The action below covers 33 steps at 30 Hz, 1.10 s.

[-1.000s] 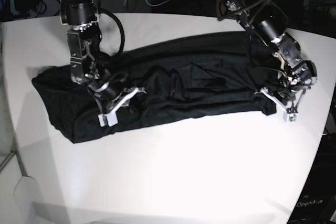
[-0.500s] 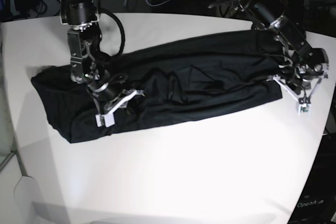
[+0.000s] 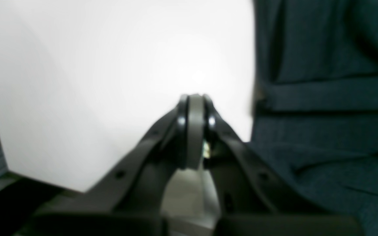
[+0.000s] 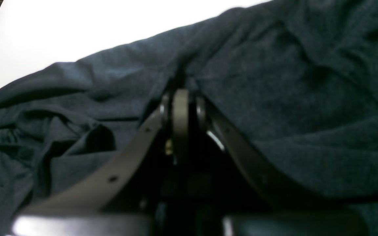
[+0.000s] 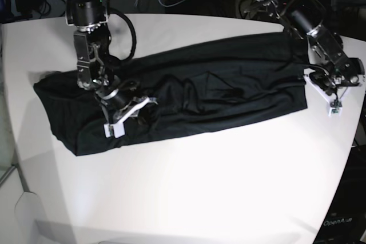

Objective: Fold the T-shirt properly
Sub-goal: 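Regrasp the strip end with the left gripper, pulling it outward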

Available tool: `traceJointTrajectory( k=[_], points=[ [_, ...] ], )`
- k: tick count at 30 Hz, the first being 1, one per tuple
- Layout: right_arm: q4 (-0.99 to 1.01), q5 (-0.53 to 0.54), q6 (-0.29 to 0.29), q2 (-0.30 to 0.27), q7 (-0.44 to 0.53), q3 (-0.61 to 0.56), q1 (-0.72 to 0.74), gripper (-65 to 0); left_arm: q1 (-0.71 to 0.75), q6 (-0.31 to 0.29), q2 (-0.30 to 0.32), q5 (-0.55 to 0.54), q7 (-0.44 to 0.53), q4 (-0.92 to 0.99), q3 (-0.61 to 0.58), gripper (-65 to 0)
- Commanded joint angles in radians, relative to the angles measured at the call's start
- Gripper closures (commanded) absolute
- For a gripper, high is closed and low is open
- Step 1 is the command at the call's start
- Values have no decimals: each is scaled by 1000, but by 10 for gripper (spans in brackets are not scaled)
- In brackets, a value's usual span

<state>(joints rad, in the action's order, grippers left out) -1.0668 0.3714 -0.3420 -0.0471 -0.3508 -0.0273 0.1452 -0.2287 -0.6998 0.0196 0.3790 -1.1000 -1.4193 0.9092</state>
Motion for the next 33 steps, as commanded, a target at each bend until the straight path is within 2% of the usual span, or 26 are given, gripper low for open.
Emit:
traceJointTrajectory(
  k=[1,8,12,17,28,29,33],
  points=[
    [15,-81,79,-12,-124,2,-23,-25,-28,2,18,-24,1,-13,1,0],
    [15,-81,79,-10,-124,2,-23,-25,-38,2,59,-99,-107,-8,1,0],
    [15,-81,79,-10,-124,2,-23,-25,-64,2,59,-124,-116,-5,24,0],
    [15,-81,79,-10,-124,2,-25,-25,-74,2,53,-153,-47,21,34,0],
    [15,-81,82,-10,-124,2,-31,-25,-71,2,79,-159,-52,30,8,0],
    [15,-81,82,-10,-124,2,-31,-25,-73,2,82,-159,-65,30,0,-40],
    [15,-81,82,-10,-124,2,-31,-25,-79,2,84,-159,-99,28,-2,-285]
  ],
)
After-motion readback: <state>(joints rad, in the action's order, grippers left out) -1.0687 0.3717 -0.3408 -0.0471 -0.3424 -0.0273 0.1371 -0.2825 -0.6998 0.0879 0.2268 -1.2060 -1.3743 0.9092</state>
